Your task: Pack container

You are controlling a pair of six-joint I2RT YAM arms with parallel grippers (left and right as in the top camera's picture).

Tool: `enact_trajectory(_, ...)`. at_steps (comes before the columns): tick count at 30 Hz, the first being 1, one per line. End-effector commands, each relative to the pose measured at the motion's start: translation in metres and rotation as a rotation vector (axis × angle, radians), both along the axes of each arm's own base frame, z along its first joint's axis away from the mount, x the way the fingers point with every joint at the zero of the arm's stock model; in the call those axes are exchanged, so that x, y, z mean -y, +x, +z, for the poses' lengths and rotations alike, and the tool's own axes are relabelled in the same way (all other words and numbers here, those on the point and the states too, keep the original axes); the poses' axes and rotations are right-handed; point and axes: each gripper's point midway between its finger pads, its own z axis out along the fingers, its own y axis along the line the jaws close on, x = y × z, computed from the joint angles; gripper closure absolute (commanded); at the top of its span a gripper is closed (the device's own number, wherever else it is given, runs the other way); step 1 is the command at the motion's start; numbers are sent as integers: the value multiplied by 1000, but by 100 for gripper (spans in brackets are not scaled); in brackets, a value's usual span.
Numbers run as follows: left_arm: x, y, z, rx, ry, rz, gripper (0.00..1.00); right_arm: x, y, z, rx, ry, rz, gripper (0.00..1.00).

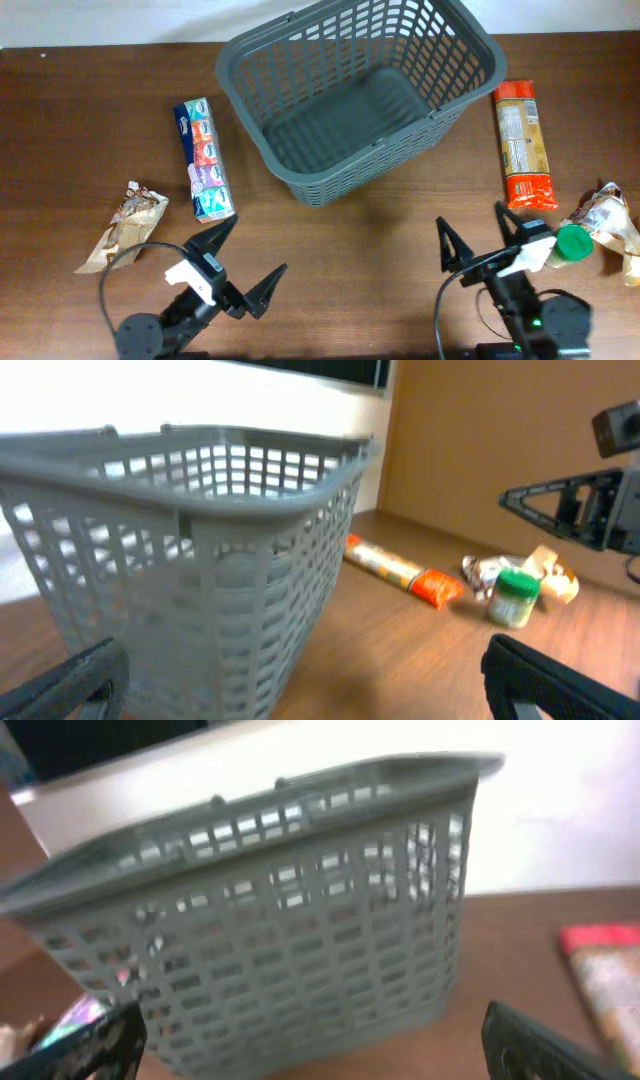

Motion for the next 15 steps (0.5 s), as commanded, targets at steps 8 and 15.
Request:
enact_trajectory(8,-57,-9,106,-25,-11,397,1,59,-40,131,-222,-132,-331,1)
enact_trajectory(15,-37,-21,117,12,-10,271,1,42,-54,146,-336,-130,-223,1)
